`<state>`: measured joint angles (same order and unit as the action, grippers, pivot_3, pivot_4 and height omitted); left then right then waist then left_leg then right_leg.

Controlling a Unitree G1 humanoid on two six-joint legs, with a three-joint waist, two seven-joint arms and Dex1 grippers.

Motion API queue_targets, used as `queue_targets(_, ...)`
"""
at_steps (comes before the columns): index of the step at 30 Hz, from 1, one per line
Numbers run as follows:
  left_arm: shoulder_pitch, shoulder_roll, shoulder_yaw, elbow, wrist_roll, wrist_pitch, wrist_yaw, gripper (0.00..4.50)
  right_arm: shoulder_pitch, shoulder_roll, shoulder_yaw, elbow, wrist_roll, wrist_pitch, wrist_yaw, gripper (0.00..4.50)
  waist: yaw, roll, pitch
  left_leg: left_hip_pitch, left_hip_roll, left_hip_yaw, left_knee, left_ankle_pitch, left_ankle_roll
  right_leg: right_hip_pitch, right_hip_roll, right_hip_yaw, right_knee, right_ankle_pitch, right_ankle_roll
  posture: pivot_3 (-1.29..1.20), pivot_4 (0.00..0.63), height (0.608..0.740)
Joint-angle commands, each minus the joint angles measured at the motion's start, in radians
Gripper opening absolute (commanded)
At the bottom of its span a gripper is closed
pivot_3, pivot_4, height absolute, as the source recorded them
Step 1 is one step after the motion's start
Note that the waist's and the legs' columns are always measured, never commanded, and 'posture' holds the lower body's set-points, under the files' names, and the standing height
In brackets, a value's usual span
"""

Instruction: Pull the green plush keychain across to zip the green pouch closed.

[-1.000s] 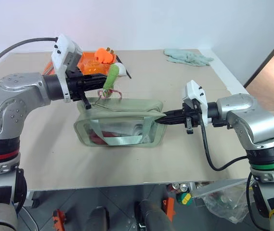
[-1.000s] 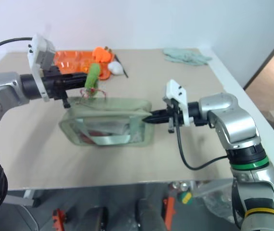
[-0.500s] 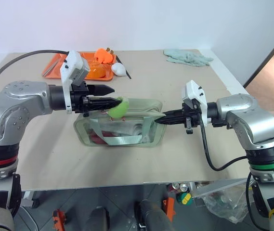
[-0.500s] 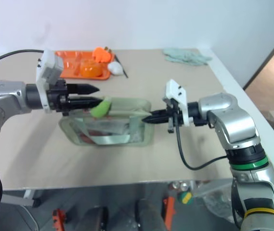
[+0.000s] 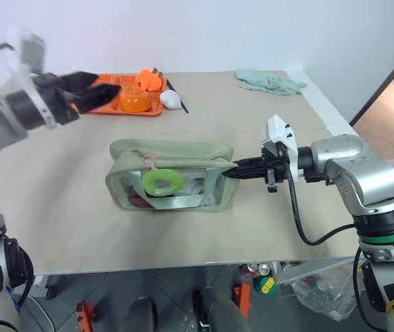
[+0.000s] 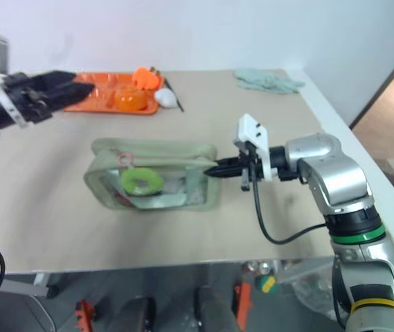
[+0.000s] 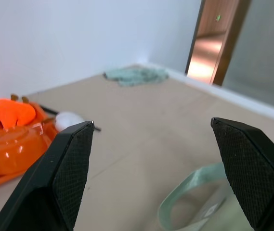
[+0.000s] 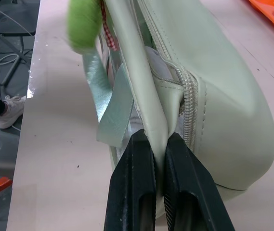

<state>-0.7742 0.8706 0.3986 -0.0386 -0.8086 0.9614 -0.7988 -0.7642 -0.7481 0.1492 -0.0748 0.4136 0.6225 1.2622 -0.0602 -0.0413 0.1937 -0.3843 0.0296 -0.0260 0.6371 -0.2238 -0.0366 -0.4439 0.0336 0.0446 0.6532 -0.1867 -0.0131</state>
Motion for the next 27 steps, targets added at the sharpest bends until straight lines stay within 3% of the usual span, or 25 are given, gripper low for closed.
queue_targets(1,0.201,0.091,0.085,-0.135,-0.078,0.032,-0.162,4.02,-0.016,0.002,-0.005,-0.008,0.003,-0.015,0.007,0.00,-0.007,0.000,0.000,0.001,0.000,0.001,-0.001,0.000,0.000,0.000,0.000,0.001,0.000,0.000,0.000,0.00,0.150,0.740)
queue_targets(5,0.578,0.210,0.117,-0.298,-0.053,0.037,-0.318,4.02,-0.024,0.009,0.001,0.008,-0.002,-0.027,0.013,0.00,-0.014,-0.001,0.000,-0.001,0.000,0.000,-0.001,0.000,0.000,-0.001,-0.001,0.000,0.000,-0.001,0.000,0.00,0.150,0.740)
queue_targets(8,0.672,0.227,0.145,-0.313,-0.044,0.023,-0.317,4.02,-0.028,0.015,0.008,0.018,-0.006,-0.034,0.019,0.00,-0.012,-0.001,0.000,0.000,0.000,0.000,0.000,0.000,0.000,0.000,-0.002,-0.001,0.000,-0.003,-0.003,0.00,0.150,0.740)
queue_targets(13,0.673,0.201,0.129,-0.330,-0.062,0.017,-0.280,4.02,-0.036,0.021,0.011,0.023,-0.007,-0.035,0.025,0.00,-0.013,-0.001,0.001,0.001,0.000,0.000,0.001,0.001,0.001,0.000,-0.001,-0.001,0.000,-0.004,-0.006,0.00,0.150,0.740)
queue_targets(23,0.516,0.116,-0.021,-0.238,-0.017,-0.041,-0.188,4.02,-0.030,0.014,0.003,0.012,-0.005,-0.029,0.025,0.00,-0.013,-0.001,0.000,0.000,0.000,0.001,-0.001,0.000,0.001,0.000,0.000,0.000,0.000,-0.001,0.000,0.00,0.150,0.740)
queue_targets(27,0.471,0.088,-0.061,-0.207,0.005,-0.074,-0.177,2.81,-0.024,0.010,-0.001,0.003,-0.003,-0.022,0.021,0.00,-0.014,-0.001,0.000,0.000,0.000,0.001,-0.001,0.000,0.001,0.000,0.000,0.001,0.000,-0.001,0.000,0.00,0.150,0.740)
